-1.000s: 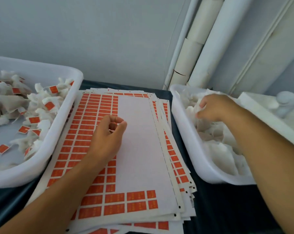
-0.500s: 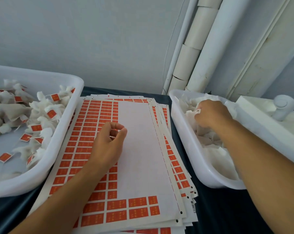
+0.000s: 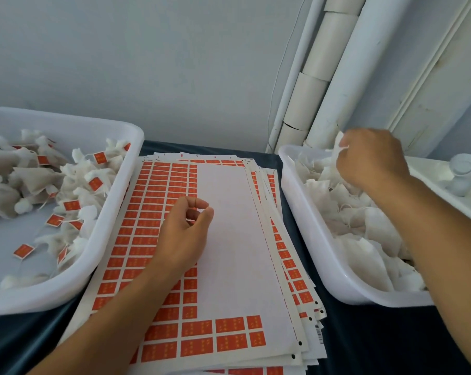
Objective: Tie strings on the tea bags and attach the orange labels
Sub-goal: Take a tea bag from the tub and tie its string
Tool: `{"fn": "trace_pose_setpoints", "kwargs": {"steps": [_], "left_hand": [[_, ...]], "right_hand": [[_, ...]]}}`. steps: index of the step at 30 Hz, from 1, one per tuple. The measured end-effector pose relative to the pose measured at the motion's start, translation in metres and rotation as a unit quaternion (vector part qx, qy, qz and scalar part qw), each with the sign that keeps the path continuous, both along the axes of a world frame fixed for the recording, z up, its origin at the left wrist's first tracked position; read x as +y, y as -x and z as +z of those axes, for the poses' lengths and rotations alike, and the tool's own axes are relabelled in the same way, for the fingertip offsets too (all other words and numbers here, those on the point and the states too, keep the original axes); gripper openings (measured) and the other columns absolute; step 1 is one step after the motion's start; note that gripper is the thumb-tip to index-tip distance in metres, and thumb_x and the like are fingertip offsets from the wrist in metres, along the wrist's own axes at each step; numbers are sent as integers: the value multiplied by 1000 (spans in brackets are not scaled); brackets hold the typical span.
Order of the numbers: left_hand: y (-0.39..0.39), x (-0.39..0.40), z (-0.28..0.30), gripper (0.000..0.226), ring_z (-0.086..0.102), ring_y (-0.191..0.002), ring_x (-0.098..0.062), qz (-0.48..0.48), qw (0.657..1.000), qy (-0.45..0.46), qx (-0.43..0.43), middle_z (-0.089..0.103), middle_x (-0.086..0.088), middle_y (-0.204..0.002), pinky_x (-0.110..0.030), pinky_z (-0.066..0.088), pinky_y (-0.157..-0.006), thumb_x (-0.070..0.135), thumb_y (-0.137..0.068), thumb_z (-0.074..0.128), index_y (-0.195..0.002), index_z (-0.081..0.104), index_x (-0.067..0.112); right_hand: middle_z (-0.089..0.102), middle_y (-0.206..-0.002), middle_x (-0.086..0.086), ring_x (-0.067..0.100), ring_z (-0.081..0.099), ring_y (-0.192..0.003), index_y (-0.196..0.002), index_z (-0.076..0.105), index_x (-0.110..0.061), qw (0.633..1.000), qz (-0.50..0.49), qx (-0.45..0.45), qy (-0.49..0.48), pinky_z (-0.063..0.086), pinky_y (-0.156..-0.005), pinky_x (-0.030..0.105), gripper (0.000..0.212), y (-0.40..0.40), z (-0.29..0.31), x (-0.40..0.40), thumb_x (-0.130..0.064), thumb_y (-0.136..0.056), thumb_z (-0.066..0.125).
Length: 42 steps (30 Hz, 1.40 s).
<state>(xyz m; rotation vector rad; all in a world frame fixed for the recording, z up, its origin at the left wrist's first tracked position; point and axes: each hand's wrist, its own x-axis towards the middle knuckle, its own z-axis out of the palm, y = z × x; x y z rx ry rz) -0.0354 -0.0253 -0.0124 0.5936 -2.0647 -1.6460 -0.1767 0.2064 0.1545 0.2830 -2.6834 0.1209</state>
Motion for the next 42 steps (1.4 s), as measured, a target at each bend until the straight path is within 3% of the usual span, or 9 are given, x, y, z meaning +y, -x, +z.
{"fn": "trace_pose_setpoints", "kwargs": {"steps": [6, 10, 13, 16, 21, 26, 29, 35, 42], "left_hand": [[-7, 2, 11, 12, 69, -86, -14, -14, 998, -42, 43, 66, 13, -98, -12, 52, -59, 44, -99, 59, -106, 58, 35], [-10, -5, 23, 44, 71, -104, -7, -64, 971, -201, 109, 72, 16, -115, -26, 59, -86, 62, -90, 52, -123, 60, 34], [-11, -11, 27, 62, 69, -116, -18, -100, 922, -342, 152, 70, 6, -129, -39, 53, -98, 67, -89, 44, -140, 53, 34], [-13, -14, 28, 64, 68, -118, -25, -81, 887, -427, 159, 69, -4, -132, -45, 50, -100, 67, -95, 43, -144, 52, 27], [-9, -13, 25, 47, 68, -113, -25, -24, 914, -390, 110, 69, 2, -124, -32, 60, -80, 48, -82, 73, -126, 59, 36], [-4, -15, 18, 15, 71, -103, -20, 9, 940, -328, 97, 75, 19, -92, -36, 60, -88, 59, -70, 69, -86, 70, 58], [-3, -14, 16, 15, 72, -99, -19, 40, 945, -312, 86, 73, 24, -85, -39, 59, -90, 56, -82, 68, -72, 65, 67], [-1, -18, 10, 13, 74, -91, -17, 91, 939, -326, 52, 73, 22, -77, -35, 58, -76, 52, -90, 69, -78, 67, 47], [-1, -21, 10, 16, 74, -86, -20, 106, 931, -347, 36, 75, 10, -80, -25, 57, -56, 48, -86, 74, -88, 61, 39]], "right_hand": [[72, -105, 3, 29, 62, -94, -107, 75, -23, 969, 184, 73, 146, 46, -86, 27, 31, -53, 31, -53, -11, -91, 52], [63, -81, -21, 2, 58, -69, -101, 74, -34, 929, 296, -55, 214, 37, -56, 5, 34, -80, 10, -90, -8, -90, 55], [62, -78, -24, -3, 58, -65, -101, 72, -37, 891, 370, -132, 230, 39, -55, 7, 34, -87, -23, -112, -8, -92, 56], [62, -93, -30, -11, 60, -85, -102, 68, -43, 875, 381, -177, 241, 47, -62, 6, 32, -83, -53, -123, -13, -97, 56], [65, -107, -30, -5, 64, -93, -106, 69, -45, 825, 387, -270, 311, 58, -71, 21, 24, -69, -87, -125, -24, -99, 60], [70, -105, -21, 4, 70, -95, -115, 67, -44, 744, 398, -338, 417, 58, -68, 19, 31, -60, -102, -119, -20, -95, 69], [69, -107, -23, 4, 69, -98, -117, 66, -44, 744, 395, -333, 423, 60, -73, 23, 29, -60, -114, -118, -24, -95, 71], [69, -107, -27, 4, 68, -99, -104, 71, -41, 756, 410, -272, 432, 58, -76, 17, 8, -60, -120, -107, -38, -96, 68], [72, -93, -25, 3, 69, -90, -106, 70, -42, 791, 395, -197, 424, 58, -74, 16, 24, -64, -122, -102, -54, -93, 54]]}}
